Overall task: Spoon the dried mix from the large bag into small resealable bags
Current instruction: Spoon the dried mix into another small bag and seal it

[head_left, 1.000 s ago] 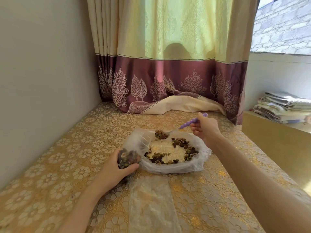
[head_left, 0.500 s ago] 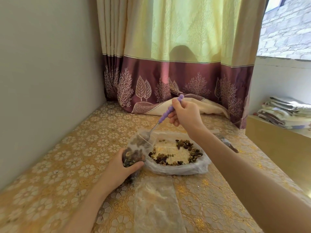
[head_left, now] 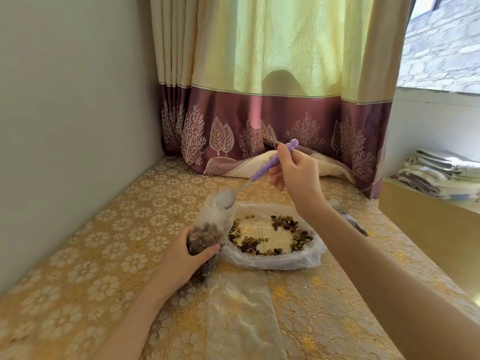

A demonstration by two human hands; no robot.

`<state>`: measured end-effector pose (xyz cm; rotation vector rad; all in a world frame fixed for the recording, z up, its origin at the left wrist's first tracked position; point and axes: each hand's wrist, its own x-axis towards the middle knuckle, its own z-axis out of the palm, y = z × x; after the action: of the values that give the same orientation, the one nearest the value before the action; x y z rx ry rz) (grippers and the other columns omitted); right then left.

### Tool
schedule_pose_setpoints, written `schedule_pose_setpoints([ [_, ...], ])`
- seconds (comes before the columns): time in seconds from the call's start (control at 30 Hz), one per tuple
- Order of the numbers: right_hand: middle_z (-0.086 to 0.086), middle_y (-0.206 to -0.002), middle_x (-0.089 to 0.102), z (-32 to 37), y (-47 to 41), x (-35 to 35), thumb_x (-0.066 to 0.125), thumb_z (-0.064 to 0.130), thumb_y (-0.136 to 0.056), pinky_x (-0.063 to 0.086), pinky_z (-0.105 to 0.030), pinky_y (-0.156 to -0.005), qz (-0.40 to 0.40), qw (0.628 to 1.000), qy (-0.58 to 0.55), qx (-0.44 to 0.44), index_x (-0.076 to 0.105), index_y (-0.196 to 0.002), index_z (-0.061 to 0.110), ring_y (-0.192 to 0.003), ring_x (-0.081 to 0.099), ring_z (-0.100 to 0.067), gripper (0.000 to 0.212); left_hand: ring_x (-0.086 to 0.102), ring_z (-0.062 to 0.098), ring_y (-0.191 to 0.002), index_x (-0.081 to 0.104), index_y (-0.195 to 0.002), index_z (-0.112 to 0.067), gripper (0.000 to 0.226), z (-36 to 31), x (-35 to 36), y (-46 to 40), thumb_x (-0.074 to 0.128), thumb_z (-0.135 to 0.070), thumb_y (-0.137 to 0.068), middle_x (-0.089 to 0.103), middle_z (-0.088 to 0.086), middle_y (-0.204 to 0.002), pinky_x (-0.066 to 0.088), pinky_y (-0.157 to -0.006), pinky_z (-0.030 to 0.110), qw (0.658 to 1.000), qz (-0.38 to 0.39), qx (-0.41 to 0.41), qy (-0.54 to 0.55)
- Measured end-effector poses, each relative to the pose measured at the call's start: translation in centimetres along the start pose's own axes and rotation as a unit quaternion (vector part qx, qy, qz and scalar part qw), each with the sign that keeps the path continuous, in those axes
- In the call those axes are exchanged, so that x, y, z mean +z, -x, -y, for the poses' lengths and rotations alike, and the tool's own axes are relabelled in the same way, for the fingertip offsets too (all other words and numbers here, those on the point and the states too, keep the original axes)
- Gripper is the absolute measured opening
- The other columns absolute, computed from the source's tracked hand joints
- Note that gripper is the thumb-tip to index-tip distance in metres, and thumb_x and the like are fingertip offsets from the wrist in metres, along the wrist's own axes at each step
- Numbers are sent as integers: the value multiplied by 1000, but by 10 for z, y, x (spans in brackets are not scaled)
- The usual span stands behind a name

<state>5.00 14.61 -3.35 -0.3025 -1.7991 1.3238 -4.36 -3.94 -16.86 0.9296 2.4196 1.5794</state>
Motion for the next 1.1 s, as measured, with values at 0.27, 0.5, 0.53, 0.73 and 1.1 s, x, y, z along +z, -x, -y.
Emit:
schedule_pose_setpoints([
  [0.27,-13,-57,67,-42,-5,-47,37,20,-103,35,-17,-36,-91,976,-112,164,52,-67,6,-39,46,-10,41,51,-10,-90,47,-94,-44,48,-2,-1,1,63,-65,-54,58,-21,-98,38,-66,13,999,-21,-16,44],
  [0.5,0,-52,61,-80,2,-74,40,24,-102,42,-19,-43,-65,977,76,187,56,-67,9,-46,52,-10,41,52,-9,-86,48,-89,-43,42,-1,0,0,64,-61,-55,59,-21,-94,39,-64,15,999,-22,-11,39],
  [0.53,-1,-53,62,-82,2,-75,40,24,-102,43,-21,-44,-62,976,89,186,56,-67,9,-47,53,-11,41,53,-8,-87,48,-90,-43,42,-1,0,0,64,-62,-56,59,-21,-95,39,-64,15,999,-20,-11,38],
  [0.73,-5,-57,67,-87,4,-75,36,23,-103,42,-21,-44,-29,975,69,209,55,-71,8,-47,54,-12,40,53,-6,-90,47,-92,-44,44,1,0,-1,64,-64,-56,58,-21,-98,41,-67,18,999,-12,-10,32],
  [1.1,-9,-60,64,-81,17,-52,41,24,-102,44,-22,-48,89,956,-2,280,58,-73,5,-49,57,-14,38,52,-10,-89,46,-94,-46,45,2,0,-1,63,-65,-56,57,-24,-97,38,-65,14,1000,-14,-3,19],
])
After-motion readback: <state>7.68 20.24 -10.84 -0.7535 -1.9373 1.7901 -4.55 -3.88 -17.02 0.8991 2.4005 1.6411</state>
